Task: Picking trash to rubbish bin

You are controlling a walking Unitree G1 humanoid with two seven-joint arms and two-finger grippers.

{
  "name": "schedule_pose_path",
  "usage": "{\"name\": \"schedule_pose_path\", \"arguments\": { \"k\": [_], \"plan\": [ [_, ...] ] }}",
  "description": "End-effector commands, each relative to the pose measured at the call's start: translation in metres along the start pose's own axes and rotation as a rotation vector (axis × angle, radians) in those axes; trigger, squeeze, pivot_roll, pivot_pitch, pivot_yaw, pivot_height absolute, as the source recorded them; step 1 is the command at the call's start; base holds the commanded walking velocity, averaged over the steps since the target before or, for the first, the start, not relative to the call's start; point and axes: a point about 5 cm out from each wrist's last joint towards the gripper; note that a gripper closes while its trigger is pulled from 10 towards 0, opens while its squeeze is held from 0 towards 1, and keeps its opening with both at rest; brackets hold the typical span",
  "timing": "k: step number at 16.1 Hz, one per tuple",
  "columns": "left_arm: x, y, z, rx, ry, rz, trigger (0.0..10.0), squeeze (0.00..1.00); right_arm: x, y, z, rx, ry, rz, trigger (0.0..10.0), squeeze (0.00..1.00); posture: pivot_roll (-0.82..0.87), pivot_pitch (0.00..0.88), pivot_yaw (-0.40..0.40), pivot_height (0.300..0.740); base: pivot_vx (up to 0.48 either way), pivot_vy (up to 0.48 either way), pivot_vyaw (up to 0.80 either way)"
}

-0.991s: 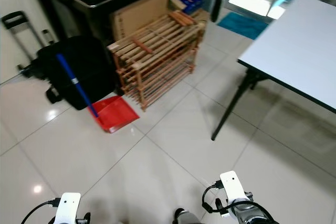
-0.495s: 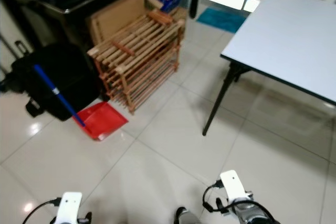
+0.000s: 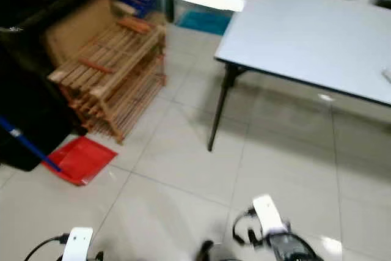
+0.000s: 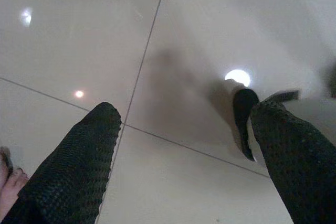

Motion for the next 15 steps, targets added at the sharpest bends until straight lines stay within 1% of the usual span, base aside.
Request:
{"name": "schedule_pose_path", "arguments": {
  "k": [1, 7, 8, 9, 10, 11, 12, 15],
  "plan": [
    [-0.0004, -0.0039, -0.0012, -0.002, 0.007, -0.005, 10.0, 0.0, -0.0007, -0.0054, -0.0002, -0.007, 0.006, -0.015, 10.0, 0.0, 0.03, 0.117, 0.0, 0.74, 0.0, 0.0, -0.75],
    [-0.0004, -0.0031, -0.0017, -0.004, 0.011, -0.005, 10.0, 0.0, -0.0009, -0.0051, -0.0067, -0.011, 0.016, -0.015, 10.0, 0.0, 0.03, 0.122, 0.004, 0.74, 0.0, 0.0, -0.75],
    [-0.0003, -0.0023, -0.0015, 0.007, 0.011, -0.002, 10.0, 0.0, -0.0008, -0.0046, -0.0066, -0.01, 0.015, -0.013, 10.0, 0.0, 0.03, 0.121, 0.005, 0.74, 0.0, 0.0, -0.68],
    [-0.0002, -0.0006, -0.0012, 0.026, 0.012, 0.015, 10.0, 0.0, -0.0008, -0.0044, -0.0064, -0.013, 0.013, -0.01, 10.0, 0.0, 0.03, 0.121, 0.005, 0.74, 0.0, 0.0, 0.0],
    [-0.0001, 0.0011, -0.0014, 0.016, 0.015, 0.027, 10.0, 0.0, -0.0008, -0.0042, -0.0063, -0.014, 0.012, -0.009, 10.0, 0.0, 0.03, 0.121, 0.005, 0.74, 0.0, 0.0, 0.0],
    [-0.0001, 0.0022, -0.0017, 0.007, 0.017, 0.029, 10.0, 0.0, -0.0007, -0.0039, -0.0061, -0.015, 0.011, -0.008, 10.0, 0.0, 0.03, 0.121, 0.005, 0.74, 0.0, 0.0, 0.0],
    [0.0, 0.0025, -0.0021, 0.023, 0.026, 0.028, 10.0, 0.0, -0.0007, -0.0035, -0.0053, -0.017, 0.009, -0.006, 10.0, 0.0, 0.03, 0.121, 0.005, 0.74, 0.0, 0.0, 0.0],
    [0.0001, 0.0019, -0.0021, 0.032, 0.025, 0.02, 10.0, 0.0, -0.0004, -0.0021, -0.0029, -0.024, 0.005, -0.001, 10.0, 0.0, 0.03, 0.121, 0.005, 0.74, 0.0, 0.0, 0.0]
  ]
}}
Point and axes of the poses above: a point about 5 cm out from each wrist's last joint towards the gripper, its own x axis pointing out of the wrist towards the gripper, its own z axis along the axis of the wrist's last joint, y = z × x, and after that the axes turned 12 degrees about x, right-handed
